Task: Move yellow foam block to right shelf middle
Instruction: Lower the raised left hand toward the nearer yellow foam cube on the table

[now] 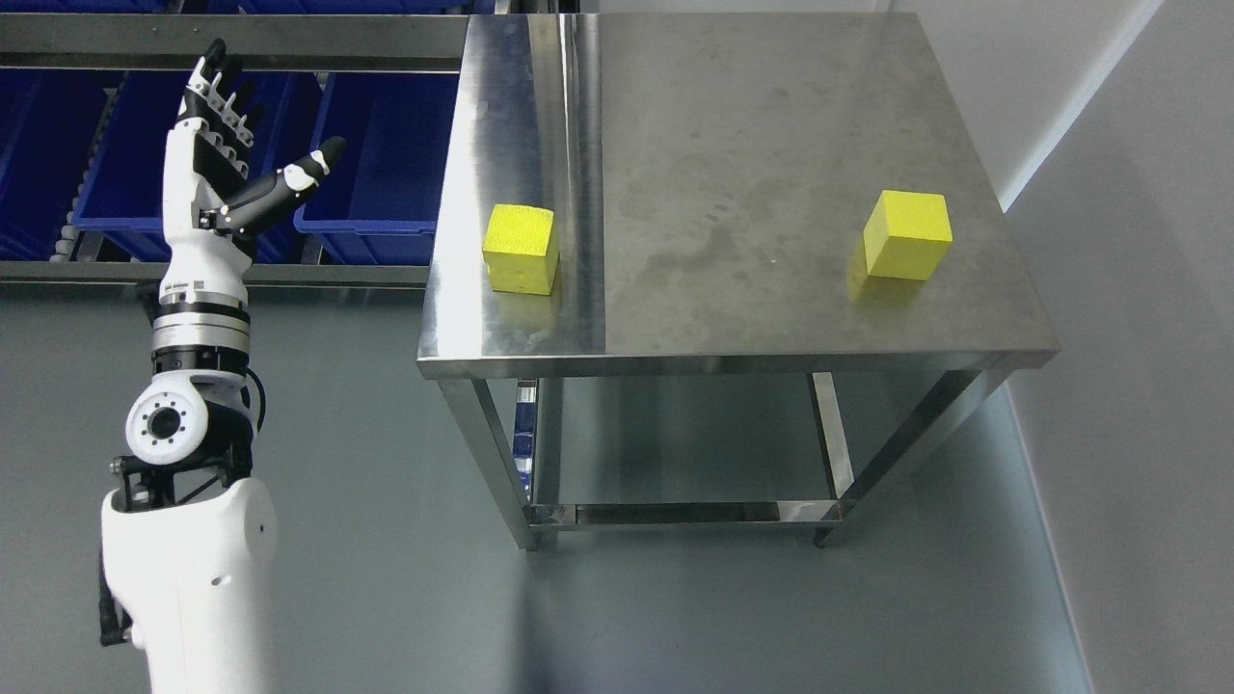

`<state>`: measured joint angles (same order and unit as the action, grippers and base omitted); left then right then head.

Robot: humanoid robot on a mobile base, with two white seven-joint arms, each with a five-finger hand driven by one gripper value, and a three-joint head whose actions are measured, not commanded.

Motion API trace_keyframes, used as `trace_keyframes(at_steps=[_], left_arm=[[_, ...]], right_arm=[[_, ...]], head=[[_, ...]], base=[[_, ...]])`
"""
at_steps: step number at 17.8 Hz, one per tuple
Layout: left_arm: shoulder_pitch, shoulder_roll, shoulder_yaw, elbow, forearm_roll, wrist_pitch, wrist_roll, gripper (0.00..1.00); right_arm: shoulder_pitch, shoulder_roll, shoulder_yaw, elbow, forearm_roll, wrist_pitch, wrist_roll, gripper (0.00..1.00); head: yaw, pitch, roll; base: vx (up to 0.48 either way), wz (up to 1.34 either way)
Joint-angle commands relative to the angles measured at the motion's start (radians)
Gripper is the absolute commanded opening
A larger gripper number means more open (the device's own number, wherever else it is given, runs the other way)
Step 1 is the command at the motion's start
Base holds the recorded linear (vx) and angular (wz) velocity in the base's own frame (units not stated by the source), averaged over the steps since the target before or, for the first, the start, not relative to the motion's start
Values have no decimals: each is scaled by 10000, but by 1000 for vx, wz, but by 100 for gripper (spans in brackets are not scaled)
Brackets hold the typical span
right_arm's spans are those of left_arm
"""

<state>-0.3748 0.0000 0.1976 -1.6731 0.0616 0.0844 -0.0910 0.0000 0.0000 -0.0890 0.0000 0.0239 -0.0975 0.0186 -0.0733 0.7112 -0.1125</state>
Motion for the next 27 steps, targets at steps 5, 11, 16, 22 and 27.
trace_keyframes(at_steps=[5, 11, 16, 22, 27], left_arm=[[-10, 305, -12, -112, 12, -950, -87, 100], [694, 3050, 3, -20, 12, -2022, -1627, 100], [1247, 2976, -333, 256, -3, -2884, -4794, 100], [652, 3068, -1145, 1634, -279, -2869, -4842, 99], [-376, 2976, -1989, 2755, -294, -2838, -4857, 98]], right_arm=[[-15, -175, 0, -175, -239, 8, -2, 100], [-15, -175, 0, -175, -239, 8, -2, 100], [-15, -175, 0, -175, -239, 8, -2, 100], [-31, -175, 0, -175, -239, 8, -2, 100], [-15, -175, 0, -175, -239, 8, -2, 100]], head=[[0, 0, 0], [0, 0, 0], [0, 0, 0], [0, 0, 0], [0, 0, 0]], base=[[4, 9], [0, 0], [0, 0], [0, 0], [0, 0]])
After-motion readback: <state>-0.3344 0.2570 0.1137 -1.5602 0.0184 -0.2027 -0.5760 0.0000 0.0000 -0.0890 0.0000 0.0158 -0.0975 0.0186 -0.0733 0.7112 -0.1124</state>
